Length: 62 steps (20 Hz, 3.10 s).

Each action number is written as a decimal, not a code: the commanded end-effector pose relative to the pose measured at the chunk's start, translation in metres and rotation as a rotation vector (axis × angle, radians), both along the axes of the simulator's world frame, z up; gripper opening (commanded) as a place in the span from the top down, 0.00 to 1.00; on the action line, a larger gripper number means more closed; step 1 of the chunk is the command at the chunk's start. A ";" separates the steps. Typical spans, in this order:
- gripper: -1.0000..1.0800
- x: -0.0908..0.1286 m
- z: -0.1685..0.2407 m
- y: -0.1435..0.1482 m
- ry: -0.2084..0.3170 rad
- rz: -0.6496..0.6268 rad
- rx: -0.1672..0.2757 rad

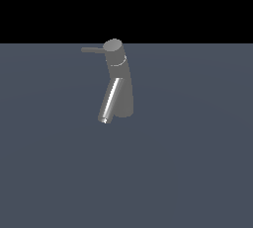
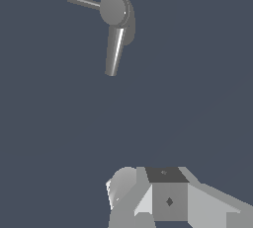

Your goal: Turn on the faucet by rotating a designated handle.

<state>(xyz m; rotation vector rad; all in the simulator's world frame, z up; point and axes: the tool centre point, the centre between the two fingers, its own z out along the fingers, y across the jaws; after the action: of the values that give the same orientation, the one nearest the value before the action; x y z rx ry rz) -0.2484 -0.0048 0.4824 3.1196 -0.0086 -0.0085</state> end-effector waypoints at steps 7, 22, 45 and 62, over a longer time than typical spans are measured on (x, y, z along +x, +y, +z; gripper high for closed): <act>1.00 0.007 0.014 0.017 -0.069 -0.085 0.016; 1.00 0.050 0.051 0.092 -0.317 -0.436 0.093; 1.00 0.182 -0.006 0.177 -0.551 -1.060 0.264; 1.00 0.283 -0.143 0.140 -0.572 -1.584 0.391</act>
<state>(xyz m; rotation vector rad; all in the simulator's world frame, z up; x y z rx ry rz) 0.0291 0.1404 0.3497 2.3454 -2.3980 0.8616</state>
